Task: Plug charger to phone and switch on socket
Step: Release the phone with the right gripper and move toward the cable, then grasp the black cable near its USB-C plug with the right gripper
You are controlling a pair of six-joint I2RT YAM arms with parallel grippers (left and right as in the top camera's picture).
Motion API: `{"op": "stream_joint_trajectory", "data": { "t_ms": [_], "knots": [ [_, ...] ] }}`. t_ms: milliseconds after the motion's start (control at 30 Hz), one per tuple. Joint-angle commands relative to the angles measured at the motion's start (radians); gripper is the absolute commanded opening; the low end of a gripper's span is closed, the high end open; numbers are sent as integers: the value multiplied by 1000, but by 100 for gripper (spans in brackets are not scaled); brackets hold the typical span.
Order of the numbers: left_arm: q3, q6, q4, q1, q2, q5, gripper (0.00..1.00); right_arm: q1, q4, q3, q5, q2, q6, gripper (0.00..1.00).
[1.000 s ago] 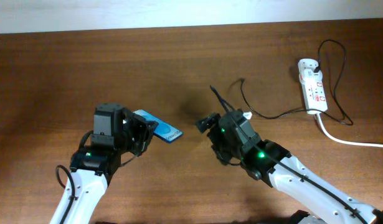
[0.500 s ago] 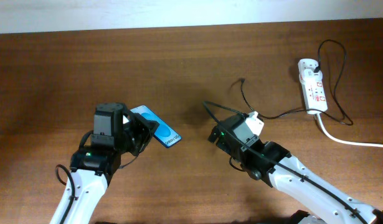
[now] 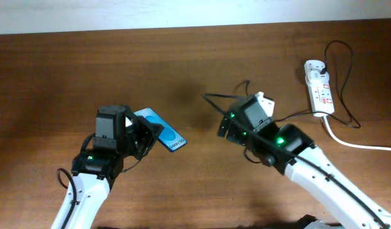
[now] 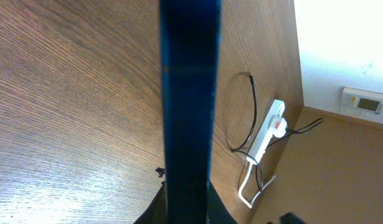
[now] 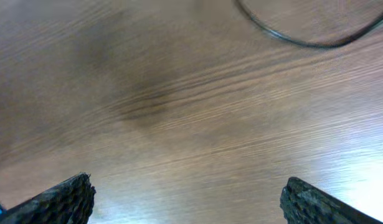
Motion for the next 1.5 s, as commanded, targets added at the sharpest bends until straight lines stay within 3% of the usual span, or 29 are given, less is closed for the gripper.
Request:
{"op": "stream_joint_trajectory", "data": {
  "t_ms": [0, 200, 400, 500, 700, 833, 1033, 1100, 1300, 1367, 1467],
  "knots": [
    [7, 31, 41, 3, -5, 27, 0, -77, -47, 72, 33, -5, -65, 99],
    [7, 29, 192, 3, 75, 63, 0, -190, -118, 116, 33, -3, -106, 99],
    [7, -16, 365, 3, 240, 179, 0, -203, -107, 155, 34, 38, -121, 98],
    [7, -37, 457, 3, 322, 278, 0, -204, -117, 246, 34, 153, -161, 98],
    [7, -38, 455, 3, 330, 293, 0, -289, -235, 581, 31, 469, -295, 98],
    [7, -37, 455, 3, 330, 293, 0, -347, -131, 652, 31, 636, -334, 98],
    [7, -37, 455, 3, 330, 293, 0, -364, -8, 651, 25, 826, -334, 82],
    [7, -37, 455, 3, 330, 290, 0, -364, -13, 650, -36, 866, -334, 69],
    [7, -37, 447, 3, 330, 290, 0, -364, -13, 634, -98, 880, -334, 65],
    [7, -38, 440, 3, 330, 290, 0, -364, -8, 634, -98, 906, -334, 59],
    [7, -38, 436, 3, 330, 290, 0, -364, -14, 634, -100, 925, -334, 39]
  ]
}}
